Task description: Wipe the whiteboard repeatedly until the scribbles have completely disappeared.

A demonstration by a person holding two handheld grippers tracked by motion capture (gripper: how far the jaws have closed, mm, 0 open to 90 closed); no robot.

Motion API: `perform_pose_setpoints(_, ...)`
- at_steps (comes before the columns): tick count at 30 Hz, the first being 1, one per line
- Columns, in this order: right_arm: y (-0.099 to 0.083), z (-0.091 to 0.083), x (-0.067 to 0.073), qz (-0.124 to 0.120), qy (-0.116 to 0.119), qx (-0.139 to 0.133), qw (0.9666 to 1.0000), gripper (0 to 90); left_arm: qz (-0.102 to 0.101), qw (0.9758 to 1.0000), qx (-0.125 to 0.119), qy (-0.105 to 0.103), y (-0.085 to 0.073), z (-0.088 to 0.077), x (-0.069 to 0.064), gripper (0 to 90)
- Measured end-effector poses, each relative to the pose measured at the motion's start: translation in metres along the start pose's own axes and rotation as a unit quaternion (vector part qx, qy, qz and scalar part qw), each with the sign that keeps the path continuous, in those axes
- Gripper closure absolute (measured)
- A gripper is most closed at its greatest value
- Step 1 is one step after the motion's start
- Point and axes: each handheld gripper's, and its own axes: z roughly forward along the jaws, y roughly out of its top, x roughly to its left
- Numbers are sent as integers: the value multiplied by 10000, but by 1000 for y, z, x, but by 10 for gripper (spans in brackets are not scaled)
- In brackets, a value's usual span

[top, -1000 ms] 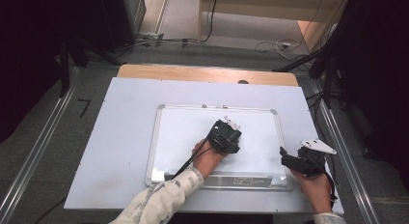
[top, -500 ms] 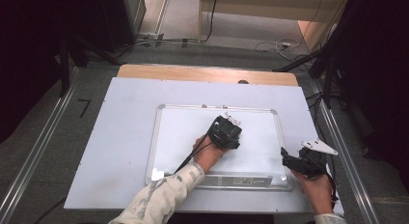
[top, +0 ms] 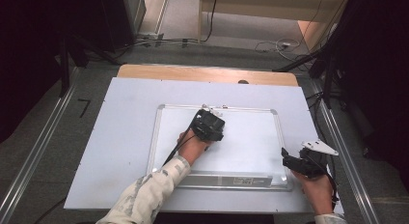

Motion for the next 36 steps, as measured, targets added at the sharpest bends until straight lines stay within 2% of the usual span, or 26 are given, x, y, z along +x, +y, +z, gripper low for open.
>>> perform_pose_setpoints(1, 0, 0, 0, -2, 3, -1, 10000, 148, -46, 10000, 15, 41, -3, -2, 8, 404)
perform_pose_setpoints(6, 0, 0, 0, 1, 0, 0, 10000, 148, -153, 9998, 28, 119, -10, -8, 25, 404)
perform_pose_setpoints(17, 0, 0, 0, 10, -10, 7, 10000, 148, -277, 9994, -4, 192, -22, -17, 42, 403)
perform_pose_setpoints(20, 0, 0, 0, 7, -11, 7, 10000, 148, -421, 9988, -18, 261, -26, -21, 52, 403)
perform_pose_setpoints(27, 1, 1, 0, 17, -5, -3, 10000, 148, -552, 9979, 4, 345, -32, -27, 57, 399)
perform_pose_setpoints(32, 1, 1, 0, 17, -5, 7, 10000, 148, -672, 9961, -339, 460, -31, -44, 63, 398)
perform_pose_setpoints(36, 1, 1, 1, -20, -5, -1, 10000, 149, -895, 9936, -418, 543, -31, -52, 72, 396)
